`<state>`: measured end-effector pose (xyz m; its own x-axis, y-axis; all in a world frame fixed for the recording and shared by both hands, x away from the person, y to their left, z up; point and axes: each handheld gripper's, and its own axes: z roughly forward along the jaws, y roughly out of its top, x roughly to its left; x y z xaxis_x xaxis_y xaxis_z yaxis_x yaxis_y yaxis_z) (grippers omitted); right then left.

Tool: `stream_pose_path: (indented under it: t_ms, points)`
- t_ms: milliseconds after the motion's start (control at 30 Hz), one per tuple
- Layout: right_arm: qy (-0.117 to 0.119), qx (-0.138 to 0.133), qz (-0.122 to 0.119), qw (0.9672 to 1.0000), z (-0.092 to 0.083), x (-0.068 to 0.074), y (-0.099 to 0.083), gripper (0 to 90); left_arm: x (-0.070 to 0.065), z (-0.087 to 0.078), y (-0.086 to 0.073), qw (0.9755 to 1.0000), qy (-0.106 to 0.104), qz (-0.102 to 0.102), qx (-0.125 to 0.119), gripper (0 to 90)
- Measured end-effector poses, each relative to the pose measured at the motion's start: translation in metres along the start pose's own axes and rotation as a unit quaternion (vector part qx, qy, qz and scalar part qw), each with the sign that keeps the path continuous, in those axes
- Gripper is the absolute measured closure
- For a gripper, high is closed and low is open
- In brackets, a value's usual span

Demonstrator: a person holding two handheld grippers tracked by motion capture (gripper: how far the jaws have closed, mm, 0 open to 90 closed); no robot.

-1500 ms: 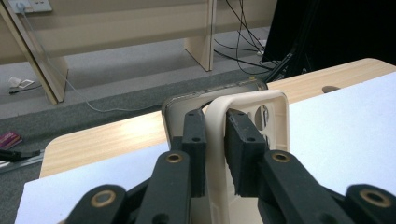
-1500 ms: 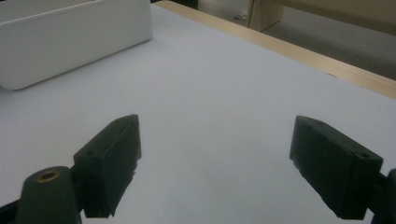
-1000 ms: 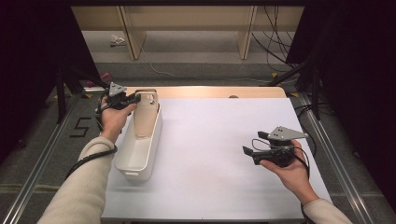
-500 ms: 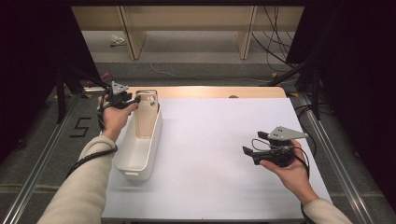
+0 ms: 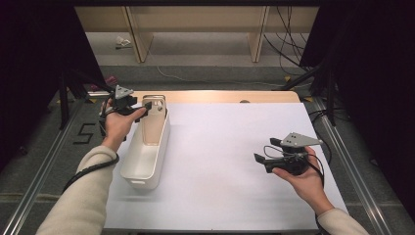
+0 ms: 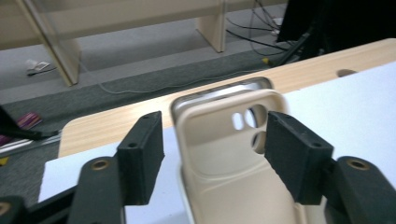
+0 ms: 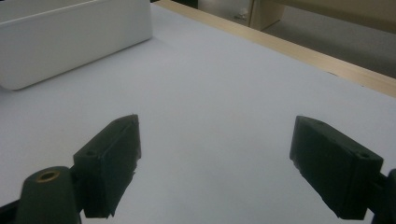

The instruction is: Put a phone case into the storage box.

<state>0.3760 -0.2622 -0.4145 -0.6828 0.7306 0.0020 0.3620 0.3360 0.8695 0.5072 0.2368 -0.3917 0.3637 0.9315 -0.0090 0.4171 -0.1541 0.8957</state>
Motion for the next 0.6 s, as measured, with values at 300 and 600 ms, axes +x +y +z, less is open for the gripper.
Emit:
stream_pose_path:
  t_ms: [300,600]
  points:
    - [0.000,-0.001,0.001,1.0000,-0.001,0.000,0.000,17.1,-0.003,-0.019,0.001,0.9992,-0.025,-0.023,-0.022,23.8]
    - [0.000,0.000,0.003,1.0000,0.000,0.000,0.000,17.0,-0.010,-0.038,0.000,0.9995,-0.027,0.005,-0.016,15.0]
